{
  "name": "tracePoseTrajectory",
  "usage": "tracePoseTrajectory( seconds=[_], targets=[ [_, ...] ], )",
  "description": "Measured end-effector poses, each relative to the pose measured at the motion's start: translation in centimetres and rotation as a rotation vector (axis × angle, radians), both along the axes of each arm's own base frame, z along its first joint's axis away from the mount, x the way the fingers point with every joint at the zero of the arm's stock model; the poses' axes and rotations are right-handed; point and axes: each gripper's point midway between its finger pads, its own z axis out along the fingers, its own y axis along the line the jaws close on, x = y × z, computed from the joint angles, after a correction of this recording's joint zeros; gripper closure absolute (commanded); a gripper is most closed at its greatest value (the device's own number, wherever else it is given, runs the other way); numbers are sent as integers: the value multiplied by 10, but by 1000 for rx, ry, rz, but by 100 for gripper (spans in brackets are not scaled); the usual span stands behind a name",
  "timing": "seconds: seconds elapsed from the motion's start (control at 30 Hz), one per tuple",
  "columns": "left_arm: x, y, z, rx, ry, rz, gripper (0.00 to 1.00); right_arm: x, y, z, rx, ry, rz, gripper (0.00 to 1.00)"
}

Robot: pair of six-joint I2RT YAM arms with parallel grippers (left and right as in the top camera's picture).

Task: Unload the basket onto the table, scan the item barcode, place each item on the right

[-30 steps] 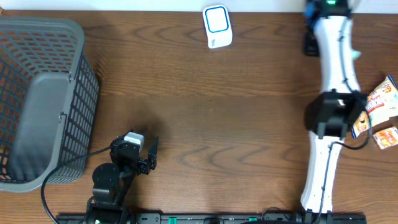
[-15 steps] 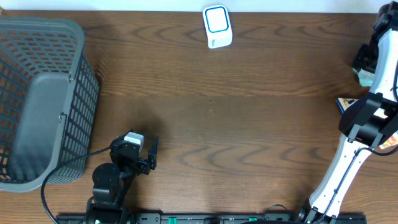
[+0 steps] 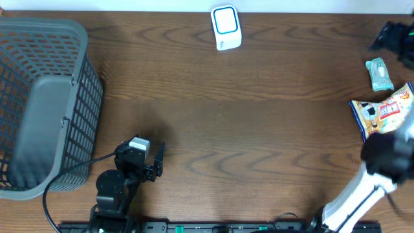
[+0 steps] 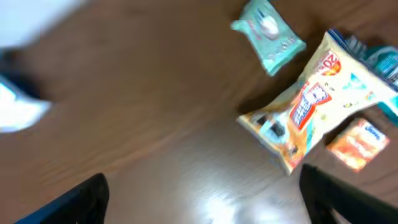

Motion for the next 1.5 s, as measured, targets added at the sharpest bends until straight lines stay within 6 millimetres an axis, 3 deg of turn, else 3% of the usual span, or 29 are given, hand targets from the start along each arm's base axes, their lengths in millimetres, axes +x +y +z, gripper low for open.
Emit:
tracePoseTrajectory(
  seconds=[0.03,0.07,0.13,0.2,0.4,0.53,0.6,0.77,0.9,1.0,1.23,1.5],
  targets=[
    [0,0,0,0,0,0,23,-9,7,15,0,-32,11,1],
    [0,0,0,0,0,0,23,-26,21,45,-7,-105,33,1],
    [0,0,0,0,0,0,23,-51,41,86,-24,-218,72,1],
    [0,0,0,0,0,0,23,-75,60,118,-40,-313,109,1],
    [0,0,0,0,0,0,23,-130,107,170,-48,-500,220,1],
    [0,0,0,0,0,0,23,-184,133,203,-71,-645,270,1],
    [0,0,0,0,0,0,23,-221,145,220,-103,-733,283,1],
    [0,0,0,0,0,0,23,-290,168,239,-164,-890,311,1],
    [0,0,0,0,0,0,23,-326,172,244,-235,-962,300,1],
    [0,0,0,0,0,0,23,-340,174,245,-262,-990,294,1],
    [0,0,0,0,0,0,23,-355,176,245,-316,-1016,309,1],
    [0,0,0,0,0,0,23,-338,176,238,-291,-977,335,1]
  ],
)
